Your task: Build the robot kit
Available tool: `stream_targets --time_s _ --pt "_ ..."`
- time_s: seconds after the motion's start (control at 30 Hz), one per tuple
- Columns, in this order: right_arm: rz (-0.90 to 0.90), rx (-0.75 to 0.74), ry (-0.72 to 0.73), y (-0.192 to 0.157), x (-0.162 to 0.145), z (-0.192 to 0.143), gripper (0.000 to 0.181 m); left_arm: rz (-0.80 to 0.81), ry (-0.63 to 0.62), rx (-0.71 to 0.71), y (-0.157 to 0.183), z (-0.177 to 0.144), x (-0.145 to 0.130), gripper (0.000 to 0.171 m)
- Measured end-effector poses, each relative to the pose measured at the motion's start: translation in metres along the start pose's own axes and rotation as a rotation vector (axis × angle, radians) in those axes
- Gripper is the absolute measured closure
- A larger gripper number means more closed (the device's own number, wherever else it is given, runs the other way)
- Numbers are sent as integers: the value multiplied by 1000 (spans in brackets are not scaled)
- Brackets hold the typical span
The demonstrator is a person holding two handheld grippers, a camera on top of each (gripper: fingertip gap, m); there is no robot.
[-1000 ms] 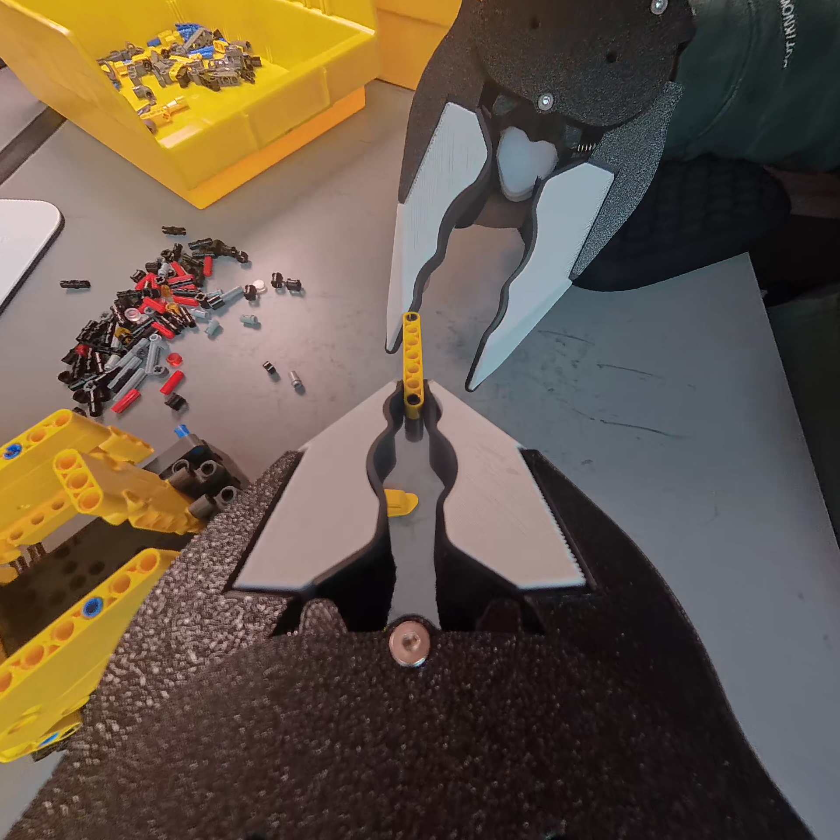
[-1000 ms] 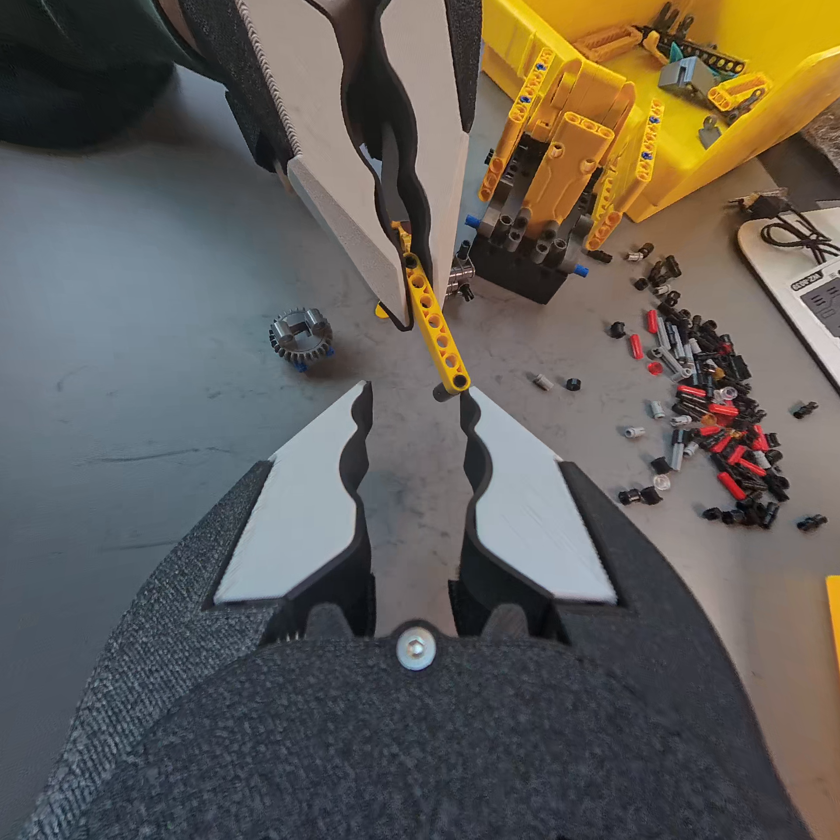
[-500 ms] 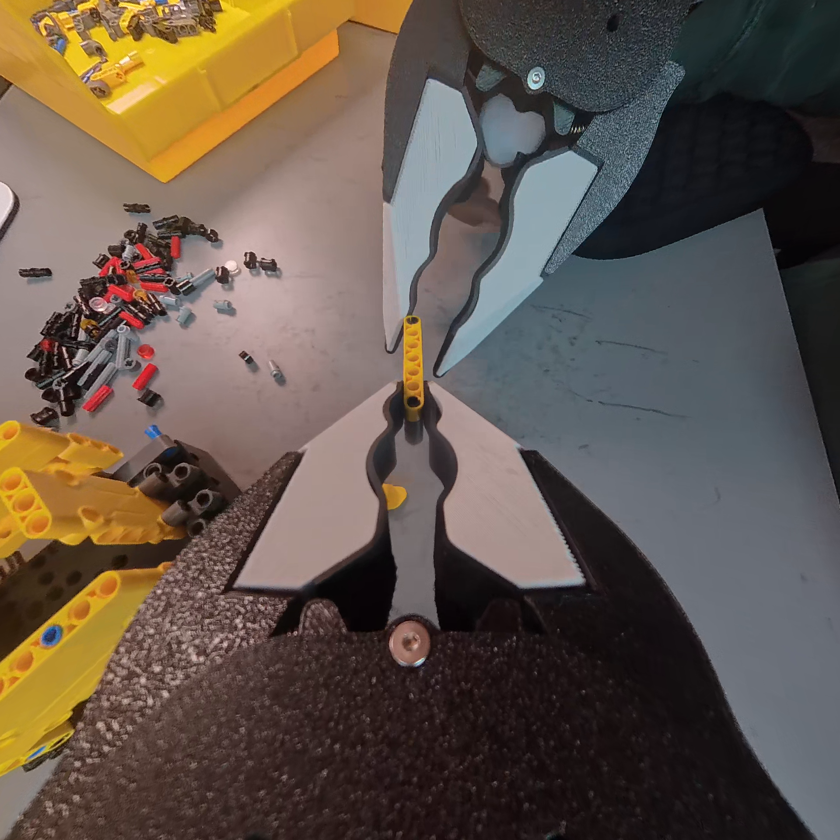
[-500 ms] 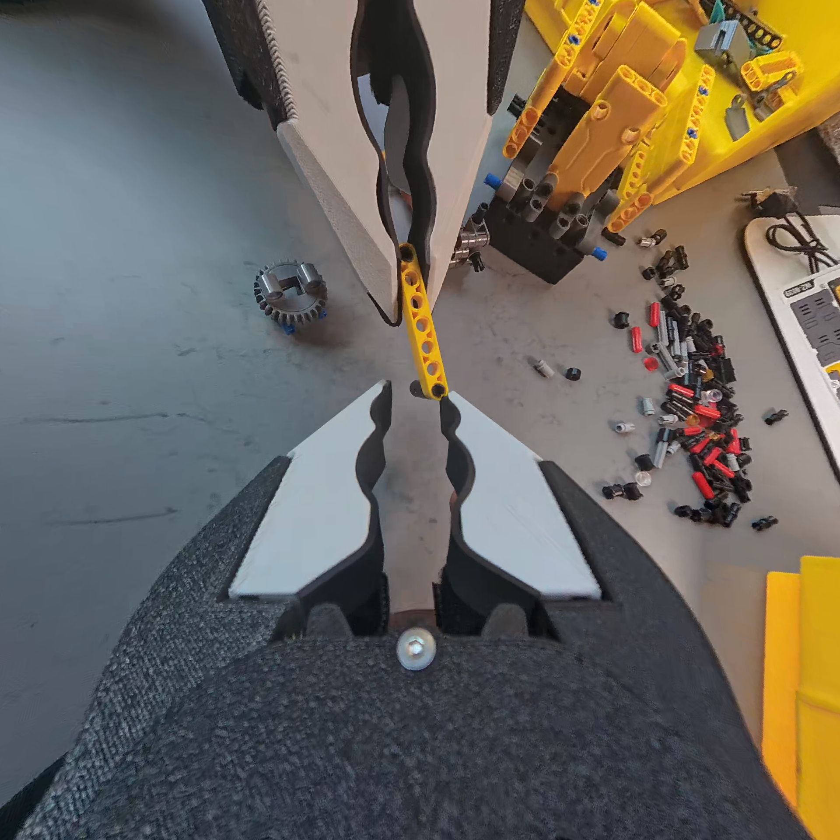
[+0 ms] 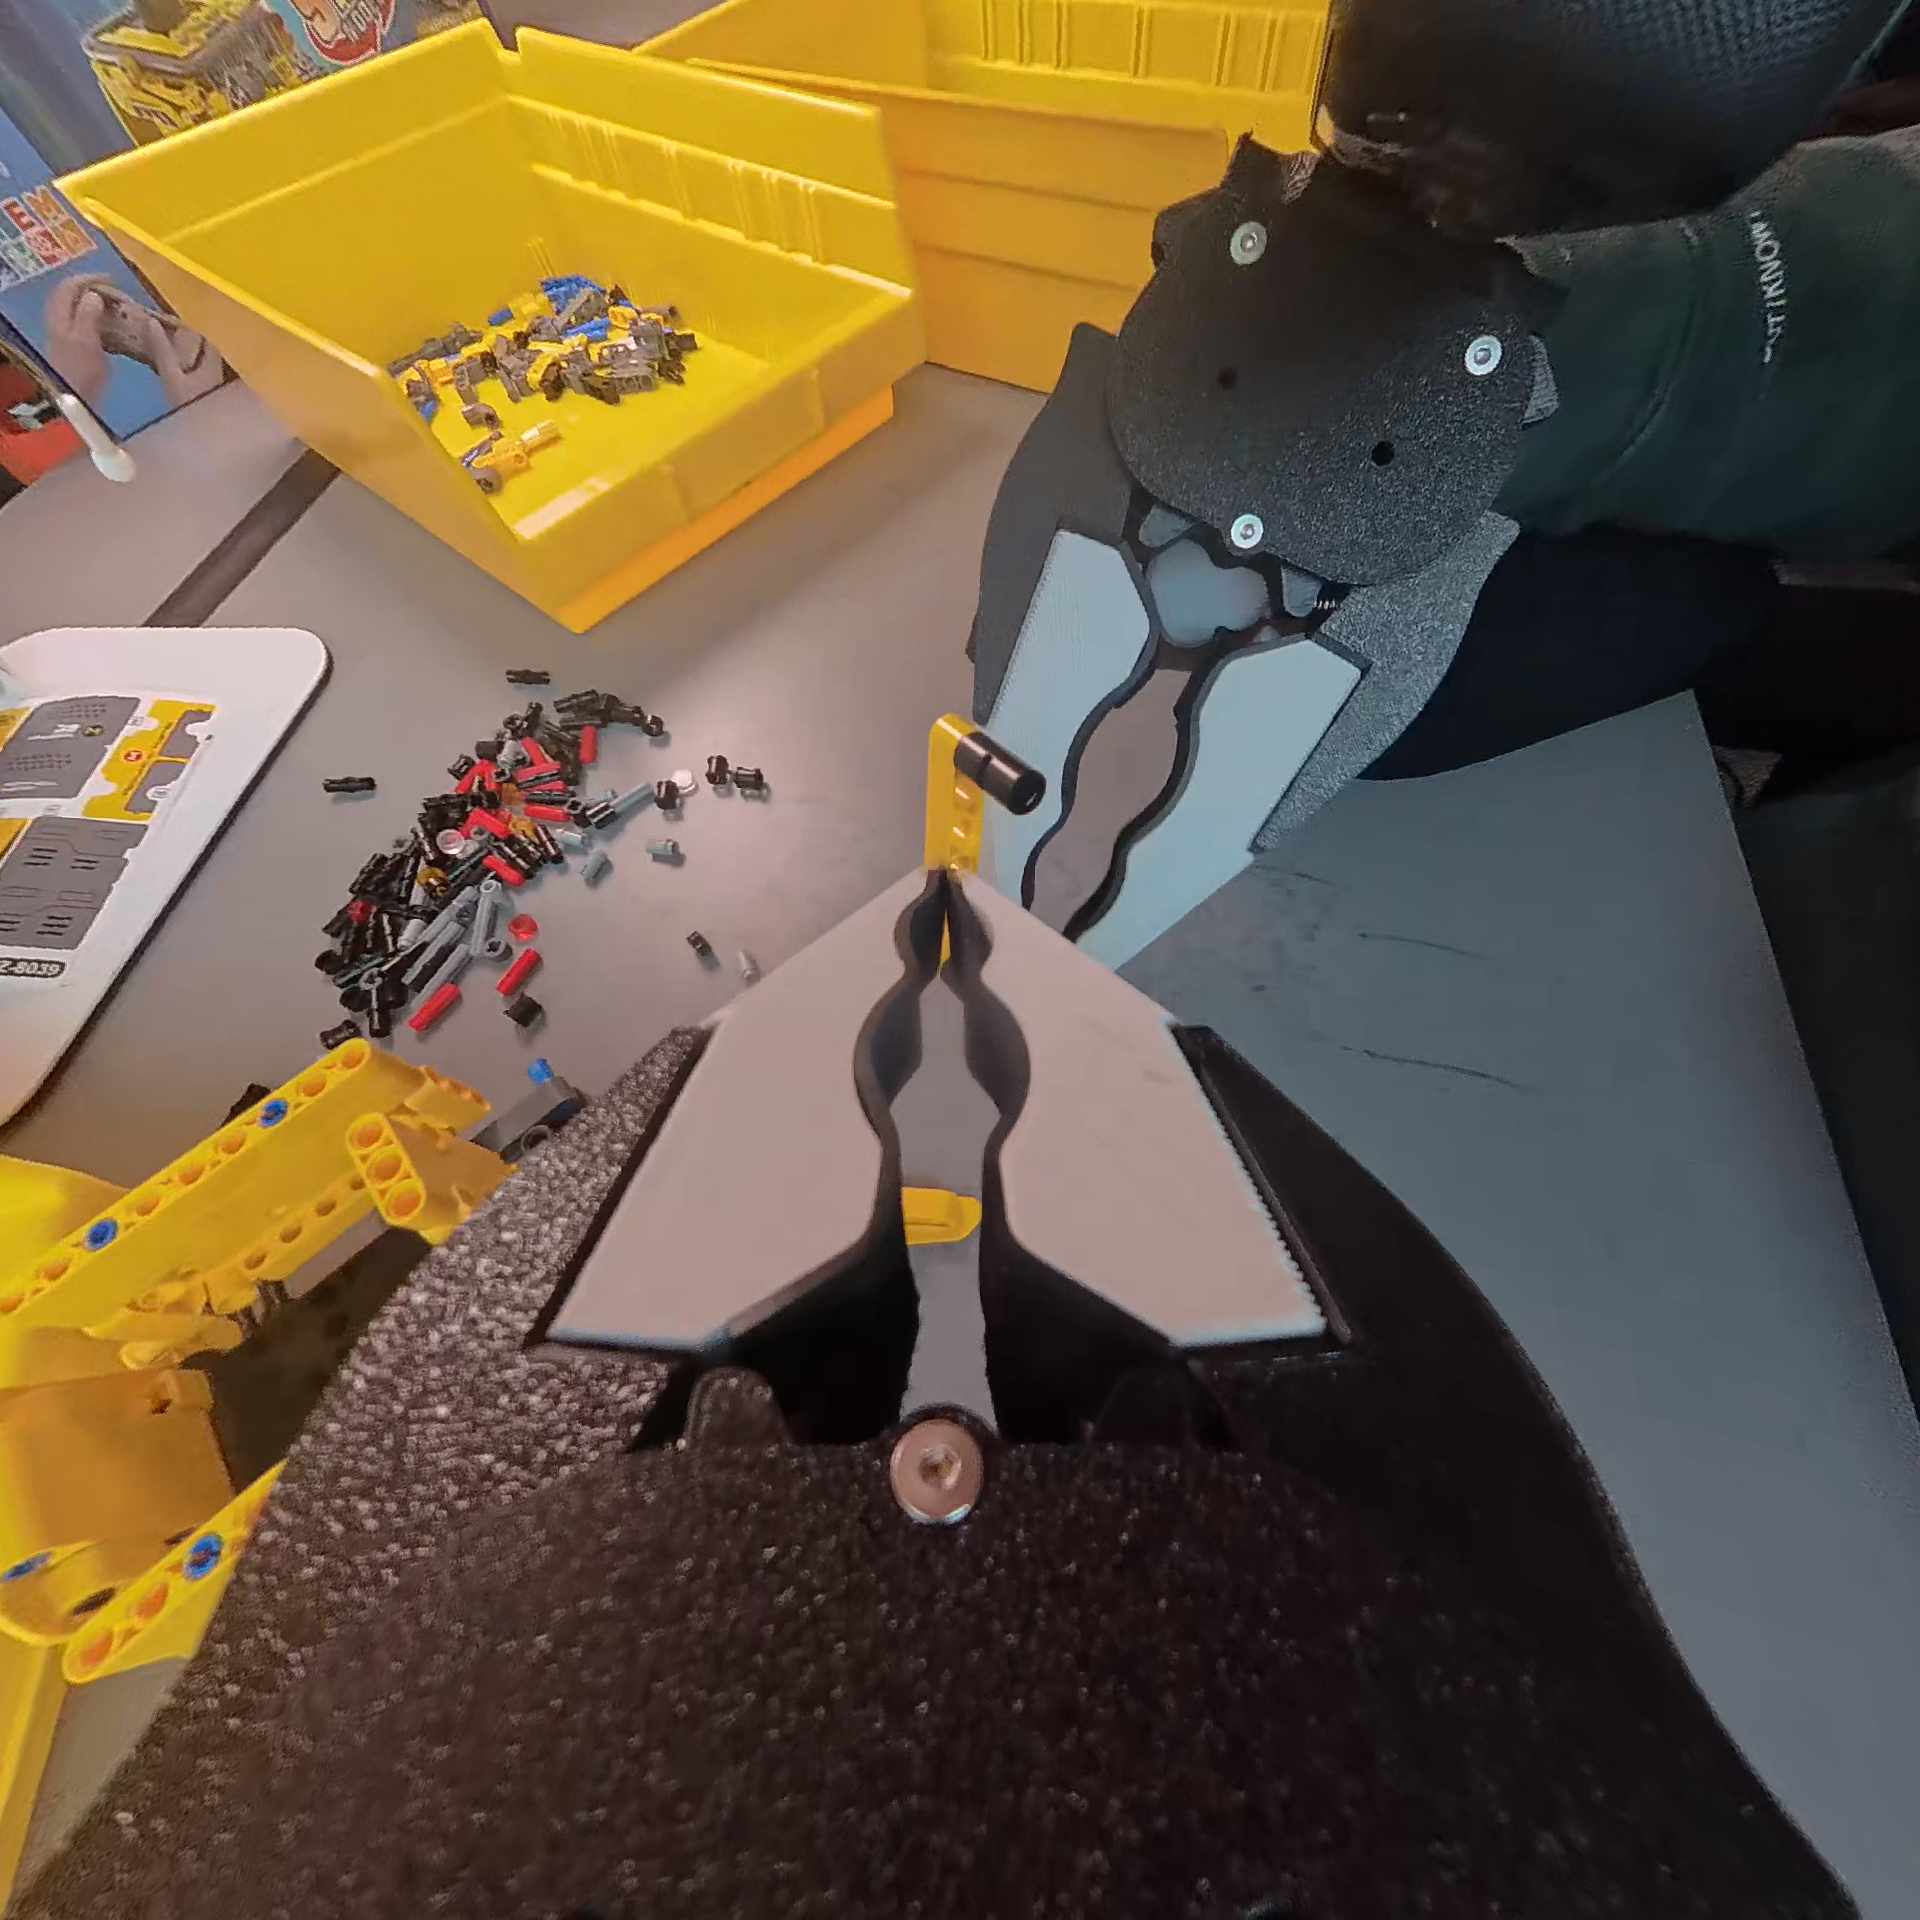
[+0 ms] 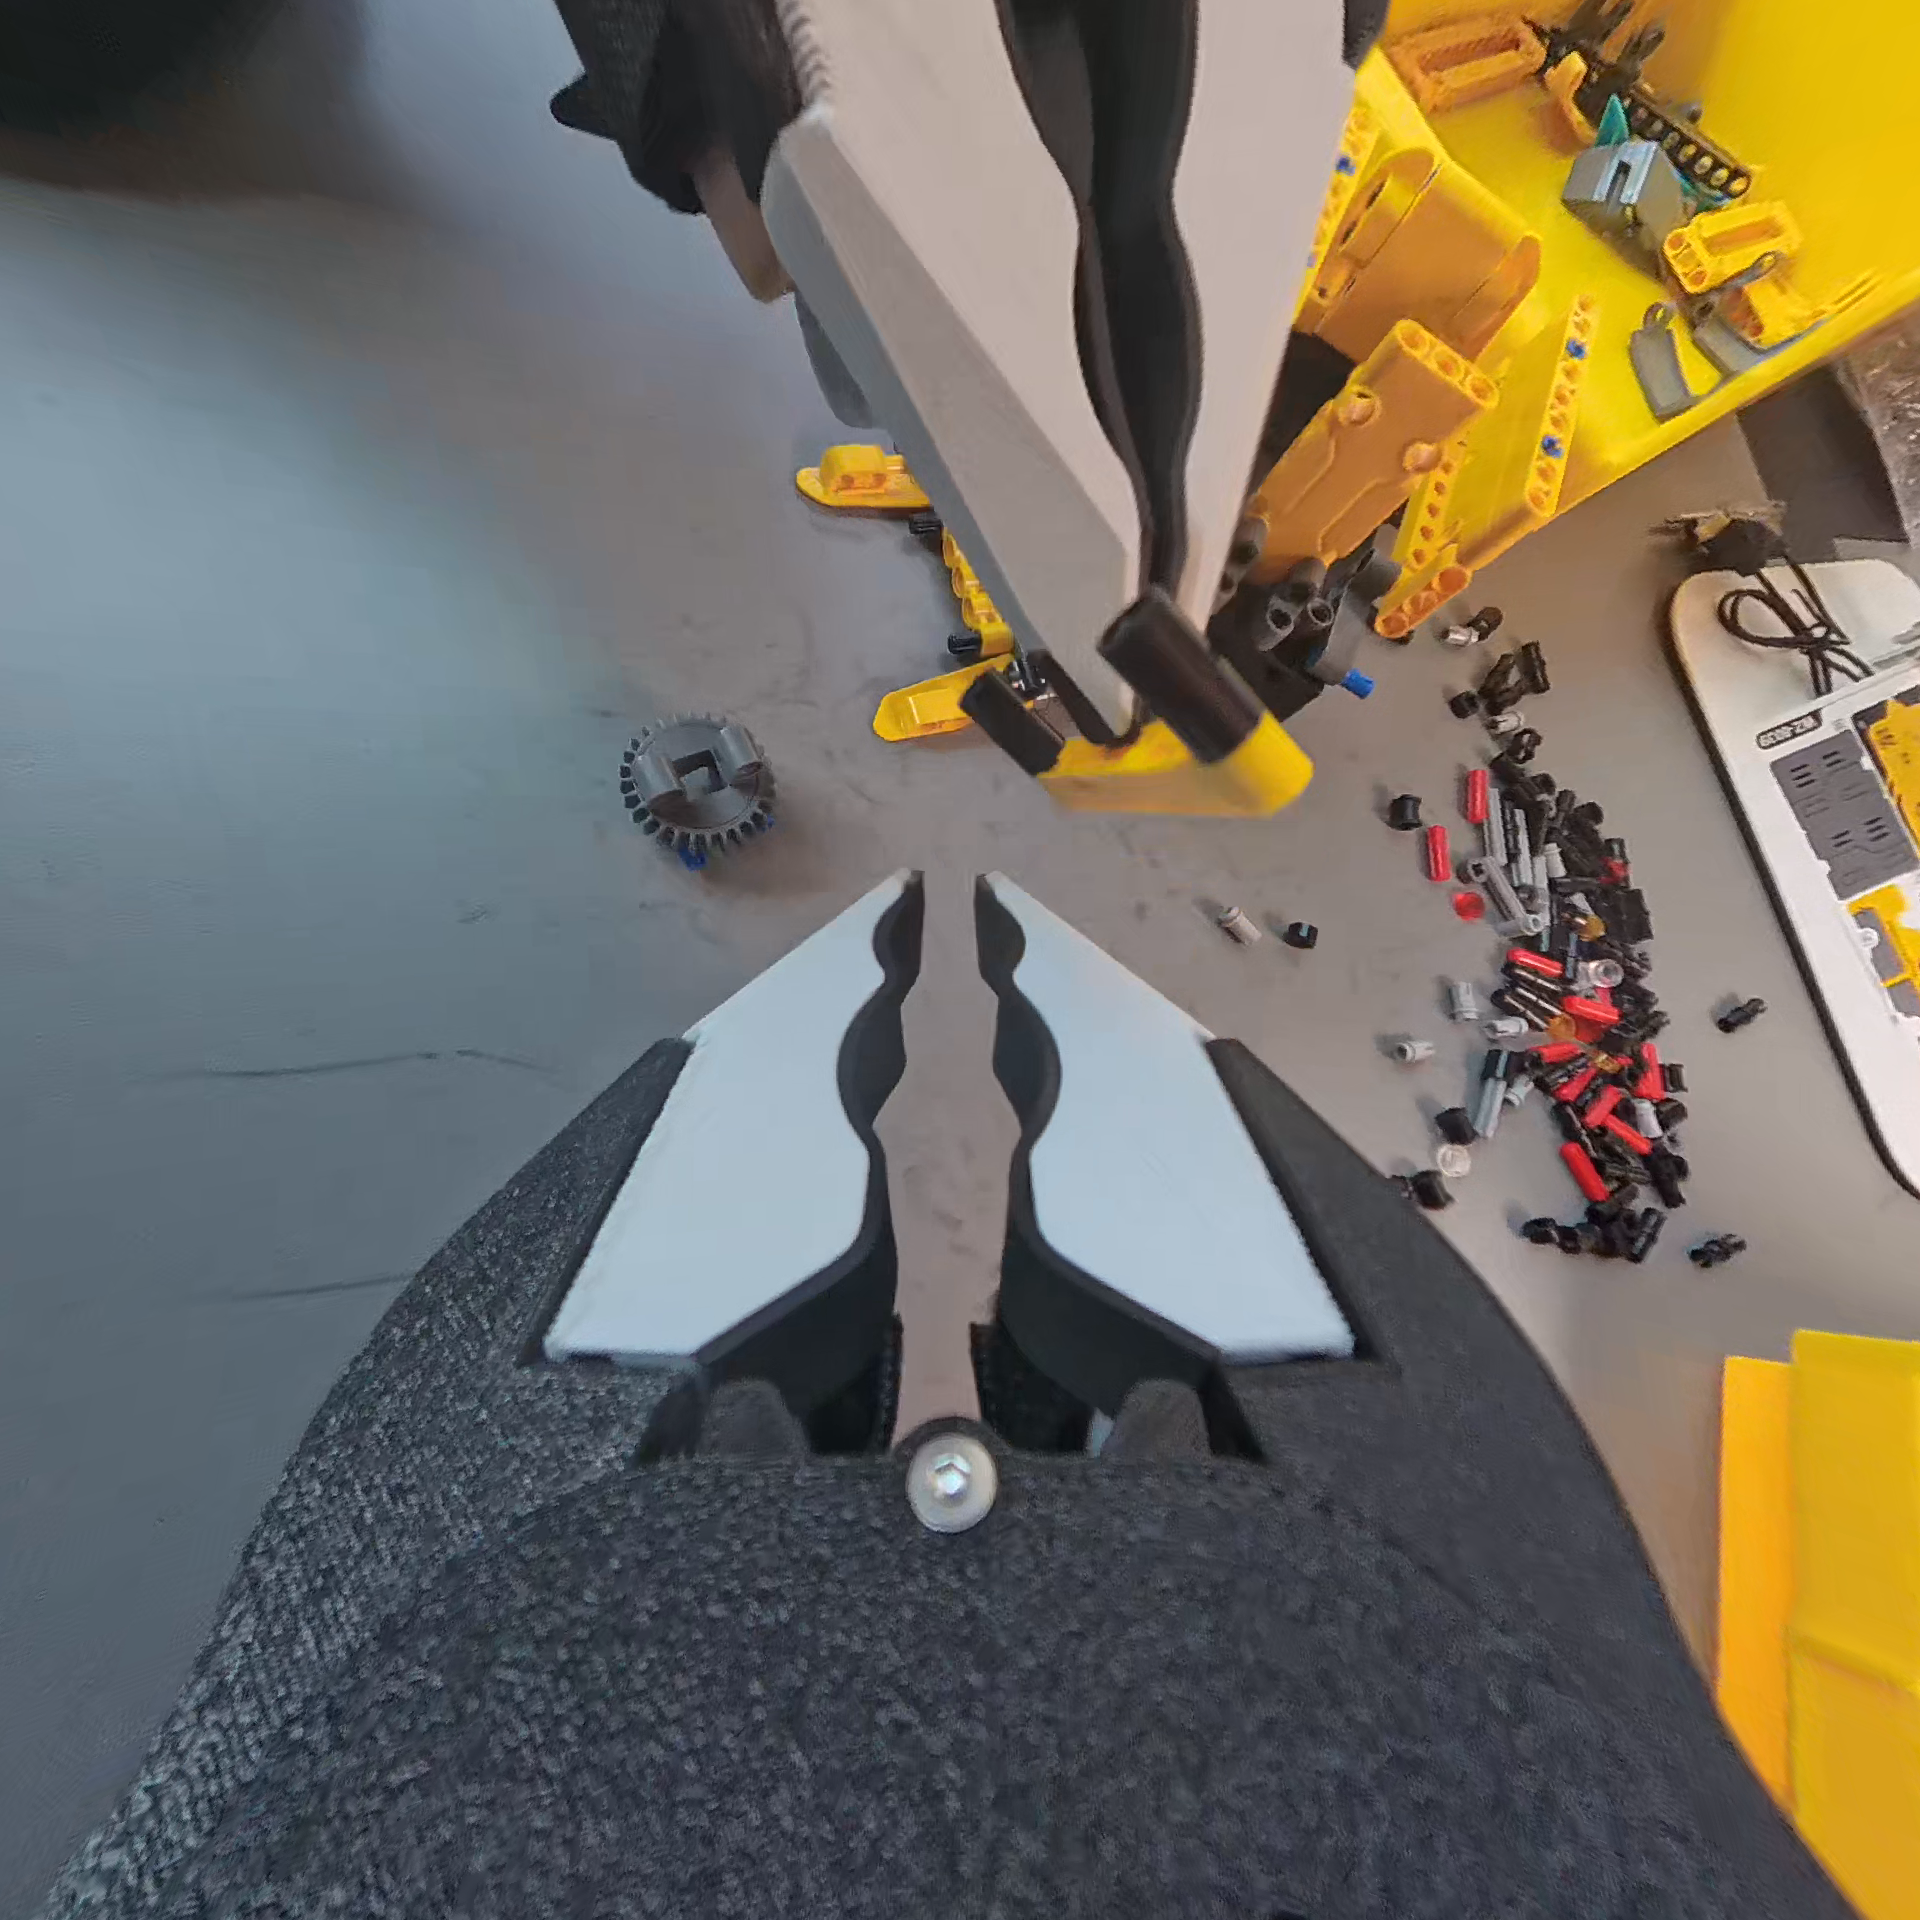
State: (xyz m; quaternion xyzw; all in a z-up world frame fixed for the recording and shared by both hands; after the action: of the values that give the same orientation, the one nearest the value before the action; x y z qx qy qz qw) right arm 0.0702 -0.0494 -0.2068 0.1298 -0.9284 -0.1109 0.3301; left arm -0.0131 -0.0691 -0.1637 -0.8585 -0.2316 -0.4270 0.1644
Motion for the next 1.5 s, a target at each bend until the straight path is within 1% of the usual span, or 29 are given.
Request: stream_targets --time_s 0.03,0.1,0.13,0.17,0.2,0.23,0.27,0.33,0.47,0.5,0.53,0.57,0.63,0.67,0.73,0.77,0.8,0.87,0.93,0.97,1.0,1.03,1.1,1.23,1.37,1.5 --pt "23 5 6 2 -4 0 177 -5 -3 -9 -1 0 -3 171" --pt "77 -12 15 12 -13 -5 174 -10 -19 -57 -1 0 -11 171" --pt "89 -30 31 18 -15 -10 168 -23 -24 -69 -2 0 -15 171" --pt "83 -36 64 22 -14 -16 155 -37 -28 -84 -3 1 -18 171" --pt "64 -32 110 22 -11 -22 135 -50 -29 -103 -4 2 -20 171" --pt "50 -32 137 22 -9 -26 127 -57 -17 -113 -5 3 -19 171" --pt "33 -11 158 18 -7 -28 127 -65 11 -139 -4 3 -18 171" --pt "44 32 231 13 -1 -27 139 -93 100 -204 0 3 -12 171" --pt "127 195 388 6 9 -29 155 -145 264 -332 7 -2 -5 171" --pt "149 216 417 6 12 -31 160 -152 296 -352 8 -3 -3 171" --pt "159 235 446 6 14 -34 173 -151 313 -360 9 -4 -2 171" --pt "162 262 471 5 16 -38 175 -145 316 -360 10 -4 -1 171" --pt "156 292 452 5 14 -41 175 -139 303 -342 8 -5 -2 171" --pt "159 272 410 8 11 -40 175 -133 291 -339 7 -6 -4 170" --pt "142 226 262 12 -1 -35 175 -114 230 -329 7 -6 -8 150" --pt "118 215 167 12 -8 -30 175 -86 186 -306 8 -5 -11 144" --pt "95 195 86 11 -12 -25 175 -53 157 -276 10 -3 -13 141" --pt "59 222 -33 5 -16 -18 175 -8 125 -238 16 2 -12 144" --pt "18 228 -137 1 -17 -11 175 26 61 -200 19 10 -14 148" --pt "-1 215 -152 0 -16 -8 175 53 17 -185 21 15 -18 150" --pt "1 229 -151 -1 -13 -7 175 79 -23 -162 22 19 -22 164" --pt "3 243 -158 -2 -13 -6 175 94 -46 -138 22 21 -24 164" --pt "-7 224 -145 -1 -13 -6 175 86 -72 -147 21 22 -27 165" --pt "74 230 12 4 -3 -17 171 81 -106 -154 20 27 -35 165" --pt "26 196 -55 2 -14 -14 171 66 -129 -163 19 32 -38 165" --pt "57 210 -56 2 -21 -12 167 67 -197 -168 20 36 -47 165"
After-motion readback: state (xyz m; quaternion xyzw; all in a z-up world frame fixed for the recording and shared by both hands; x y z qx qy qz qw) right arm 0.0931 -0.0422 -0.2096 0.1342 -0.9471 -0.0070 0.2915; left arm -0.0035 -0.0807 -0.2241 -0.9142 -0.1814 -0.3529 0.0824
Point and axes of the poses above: each gripper's, where its closed fingertips meet, z out along the fingers, x out of its top, y = z × x across the jaws, the point moved 6 cm from there along -z, back along the fingers, and after that the axes turned 8 degrees about -y, right-handed, at the moved point
